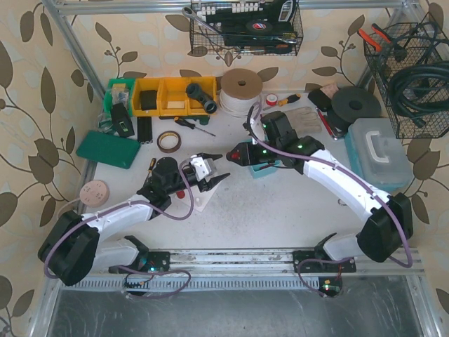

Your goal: Install the large spring

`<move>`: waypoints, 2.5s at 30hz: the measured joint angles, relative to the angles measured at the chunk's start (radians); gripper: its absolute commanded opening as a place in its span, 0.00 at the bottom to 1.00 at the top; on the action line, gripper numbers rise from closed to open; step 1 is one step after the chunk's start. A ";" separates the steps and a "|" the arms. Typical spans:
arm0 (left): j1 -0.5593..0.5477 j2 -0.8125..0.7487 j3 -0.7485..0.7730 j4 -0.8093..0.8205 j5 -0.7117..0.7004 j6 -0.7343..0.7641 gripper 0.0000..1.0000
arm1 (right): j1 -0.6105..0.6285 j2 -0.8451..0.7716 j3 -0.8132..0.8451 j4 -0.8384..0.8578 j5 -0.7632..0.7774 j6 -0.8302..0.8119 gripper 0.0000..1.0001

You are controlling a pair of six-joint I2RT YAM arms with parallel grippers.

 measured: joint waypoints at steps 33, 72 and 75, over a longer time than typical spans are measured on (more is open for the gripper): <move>-0.026 0.091 0.028 0.123 0.011 0.075 0.52 | 0.052 0.018 -0.016 0.018 -0.016 -0.004 0.16; -0.026 -0.084 0.087 -0.352 -0.284 -0.041 0.00 | -0.018 -0.088 -0.018 -0.042 0.233 -0.166 1.00; -0.026 -0.138 0.131 -0.497 -0.363 -0.110 0.00 | -0.018 -0.094 -0.035 -0.038 0.315 -0.213 1.00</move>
